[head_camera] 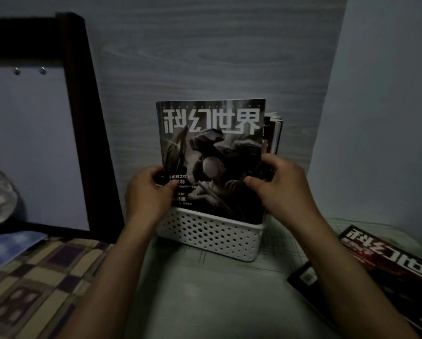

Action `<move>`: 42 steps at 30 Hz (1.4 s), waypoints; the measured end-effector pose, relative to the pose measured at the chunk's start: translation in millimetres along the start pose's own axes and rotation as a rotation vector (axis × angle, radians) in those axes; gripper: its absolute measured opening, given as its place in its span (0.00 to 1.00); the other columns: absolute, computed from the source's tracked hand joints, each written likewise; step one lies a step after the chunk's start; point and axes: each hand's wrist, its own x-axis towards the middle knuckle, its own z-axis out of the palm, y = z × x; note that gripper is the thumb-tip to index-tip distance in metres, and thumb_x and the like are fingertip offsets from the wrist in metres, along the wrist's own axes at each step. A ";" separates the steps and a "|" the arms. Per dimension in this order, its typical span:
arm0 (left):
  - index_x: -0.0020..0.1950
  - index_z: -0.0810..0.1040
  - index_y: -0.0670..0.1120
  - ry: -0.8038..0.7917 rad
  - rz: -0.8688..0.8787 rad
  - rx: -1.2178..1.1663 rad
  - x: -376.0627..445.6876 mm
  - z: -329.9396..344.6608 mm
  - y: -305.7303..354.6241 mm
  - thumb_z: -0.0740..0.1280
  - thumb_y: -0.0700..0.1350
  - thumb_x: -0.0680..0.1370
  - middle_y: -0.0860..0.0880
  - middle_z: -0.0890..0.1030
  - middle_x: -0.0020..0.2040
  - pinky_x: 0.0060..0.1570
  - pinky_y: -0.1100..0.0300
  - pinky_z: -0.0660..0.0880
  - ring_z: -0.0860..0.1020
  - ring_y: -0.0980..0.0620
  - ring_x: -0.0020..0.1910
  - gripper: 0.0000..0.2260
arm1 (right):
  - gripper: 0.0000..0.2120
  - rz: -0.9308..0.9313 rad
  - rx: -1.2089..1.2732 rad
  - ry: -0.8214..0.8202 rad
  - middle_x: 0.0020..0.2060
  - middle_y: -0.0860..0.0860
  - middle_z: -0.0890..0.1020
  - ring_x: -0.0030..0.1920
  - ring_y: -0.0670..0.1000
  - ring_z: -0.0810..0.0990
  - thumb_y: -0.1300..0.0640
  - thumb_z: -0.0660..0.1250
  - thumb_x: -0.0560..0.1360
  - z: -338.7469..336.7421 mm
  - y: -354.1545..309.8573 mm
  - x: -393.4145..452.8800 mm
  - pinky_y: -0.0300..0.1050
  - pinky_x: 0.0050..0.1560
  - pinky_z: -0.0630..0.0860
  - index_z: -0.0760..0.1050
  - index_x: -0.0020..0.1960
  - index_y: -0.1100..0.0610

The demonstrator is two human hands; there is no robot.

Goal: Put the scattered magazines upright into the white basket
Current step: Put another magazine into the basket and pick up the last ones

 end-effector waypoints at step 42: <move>0.54 0.78 0.39 -0.638 -0.638 -0.434 -245.2 26.7 77.8 0.73 0.35 0.71 0.39 0.85 0.44 0.44 0.53 0.81 0.84 0.42 0.41 0.12 | 0.28 0.023 -0.485 -0.412 0.60 0.38 0.81 0.58 0.39 0.77 0.29 0.64 0.68 -172.6 49.1 -265.5 0.26 0.48 0.66 0.77 0.64 0.39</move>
